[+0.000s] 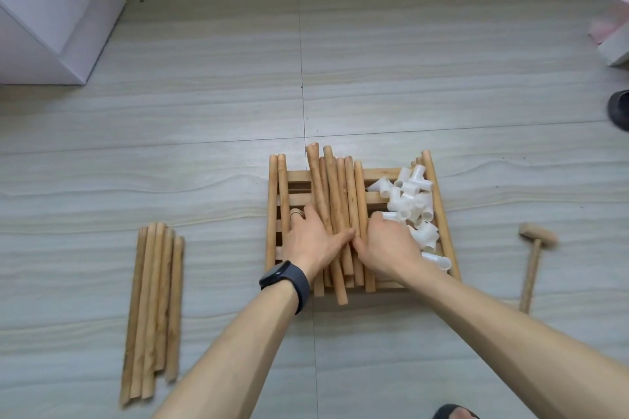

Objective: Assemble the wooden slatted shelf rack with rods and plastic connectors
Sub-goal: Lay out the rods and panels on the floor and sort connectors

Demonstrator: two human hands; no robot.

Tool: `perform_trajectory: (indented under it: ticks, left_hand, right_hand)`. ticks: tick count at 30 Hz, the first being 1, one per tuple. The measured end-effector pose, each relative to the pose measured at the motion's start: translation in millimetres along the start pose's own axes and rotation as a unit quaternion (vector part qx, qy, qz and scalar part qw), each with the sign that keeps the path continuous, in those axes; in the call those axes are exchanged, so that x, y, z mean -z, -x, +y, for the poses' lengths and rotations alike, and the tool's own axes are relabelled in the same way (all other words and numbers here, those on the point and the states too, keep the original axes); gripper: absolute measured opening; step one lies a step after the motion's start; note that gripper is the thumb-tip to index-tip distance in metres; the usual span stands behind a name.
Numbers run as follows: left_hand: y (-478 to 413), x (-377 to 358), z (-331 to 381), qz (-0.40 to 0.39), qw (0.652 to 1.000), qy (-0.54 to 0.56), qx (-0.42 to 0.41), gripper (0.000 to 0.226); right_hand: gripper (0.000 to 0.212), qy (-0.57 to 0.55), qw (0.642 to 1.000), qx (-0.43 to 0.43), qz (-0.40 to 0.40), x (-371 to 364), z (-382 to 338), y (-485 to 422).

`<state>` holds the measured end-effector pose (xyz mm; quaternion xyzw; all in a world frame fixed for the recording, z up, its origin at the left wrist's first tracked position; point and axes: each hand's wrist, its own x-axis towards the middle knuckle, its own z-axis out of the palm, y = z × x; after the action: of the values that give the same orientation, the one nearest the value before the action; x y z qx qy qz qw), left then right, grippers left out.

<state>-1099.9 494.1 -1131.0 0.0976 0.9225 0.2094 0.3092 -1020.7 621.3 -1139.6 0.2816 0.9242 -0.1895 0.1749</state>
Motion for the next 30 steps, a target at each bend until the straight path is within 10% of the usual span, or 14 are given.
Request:
perform_trajectory:
  ticks: [16, 22, 30]
  left_hand:
    - [-13.7, 28.7, -25.6, -0.001, 0.990, 0.142, 0.023, 0.034]
    - [-3.9, 33.2, -40.7, 0.129, 0.990, 0.040, 0.045, 0.019]
    - [1.1, 23.7, -25.8, 0.108, 0.987, -0.119, 0.030, 0.011]
  right_hand:
    - [0.038, -0.026, 0.999, -0.010, 0.017, -2.0, -11.1, 0.2]
    - [0.039, -0.025, 1.000, -0.001, 0.018, -4.8, -15.0, 1.5]
    - [0.037, -0.021, 1.000, -0.015, 0.009, -4.3, -12.4, 0.5]
